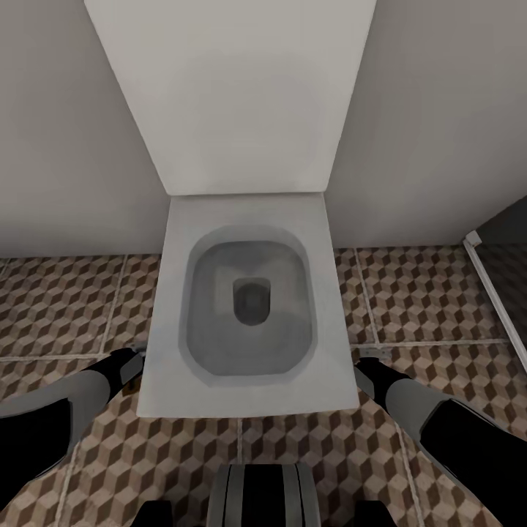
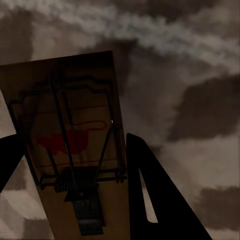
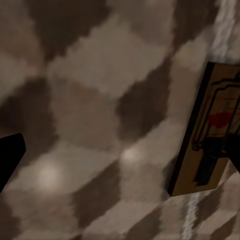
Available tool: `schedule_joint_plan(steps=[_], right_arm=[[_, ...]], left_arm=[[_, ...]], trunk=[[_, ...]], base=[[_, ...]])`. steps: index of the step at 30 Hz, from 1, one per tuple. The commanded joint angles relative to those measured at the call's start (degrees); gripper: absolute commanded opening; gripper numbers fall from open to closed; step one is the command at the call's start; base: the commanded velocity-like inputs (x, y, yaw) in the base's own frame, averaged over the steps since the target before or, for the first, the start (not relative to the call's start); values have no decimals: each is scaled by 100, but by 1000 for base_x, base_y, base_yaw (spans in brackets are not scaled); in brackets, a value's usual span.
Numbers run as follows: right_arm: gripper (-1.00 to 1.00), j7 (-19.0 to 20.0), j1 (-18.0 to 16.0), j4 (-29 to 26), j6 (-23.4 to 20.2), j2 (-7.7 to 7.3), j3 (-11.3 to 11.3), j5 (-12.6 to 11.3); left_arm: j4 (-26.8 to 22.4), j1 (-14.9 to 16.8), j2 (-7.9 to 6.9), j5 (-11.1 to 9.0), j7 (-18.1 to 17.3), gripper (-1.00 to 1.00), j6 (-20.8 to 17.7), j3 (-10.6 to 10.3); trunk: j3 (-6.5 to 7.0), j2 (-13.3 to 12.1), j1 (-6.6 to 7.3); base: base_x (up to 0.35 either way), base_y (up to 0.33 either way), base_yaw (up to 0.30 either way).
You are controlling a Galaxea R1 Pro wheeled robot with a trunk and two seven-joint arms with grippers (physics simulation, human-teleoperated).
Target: Take the four mousetraps from the cabinet in the bathroom and place them on the bathroom floor. Make sure all four end up on the same floor surface, and ensure that at least two of them are either under or directly next to the same bathroom sink.
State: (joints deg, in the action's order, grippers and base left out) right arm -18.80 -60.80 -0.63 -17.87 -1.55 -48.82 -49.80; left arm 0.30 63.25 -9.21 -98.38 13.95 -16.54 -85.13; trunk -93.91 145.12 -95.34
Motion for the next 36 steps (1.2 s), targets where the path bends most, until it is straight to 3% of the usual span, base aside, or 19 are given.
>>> schedule_joint_plan(steps=[1,21,28,36], right_arm=[[100,-18,-2,-7,-32,-2,-48,-39],[100,-18,-2,-7,-32,1,-48,-39],[100,-24,-4,-7,-32,-4,-49,-32],[100,-27,-10,-7,-32,-110,-48,-30]], left_arm=[[-4,3,-1,-32,33,-100,-25,-47],[-3,3,-7,-32,108,-100,-17,-47],[-3,2,-5,-24,108,-100,192,-54],[0,2,-9,-23,108,-100,236,-56]], trunk=[[-3,1,1],[-3,1,1],[-3,1,1],[-3,1,1]], base=[[0,0,0],[0,0,0],[0,0,0],[0,0,0]])
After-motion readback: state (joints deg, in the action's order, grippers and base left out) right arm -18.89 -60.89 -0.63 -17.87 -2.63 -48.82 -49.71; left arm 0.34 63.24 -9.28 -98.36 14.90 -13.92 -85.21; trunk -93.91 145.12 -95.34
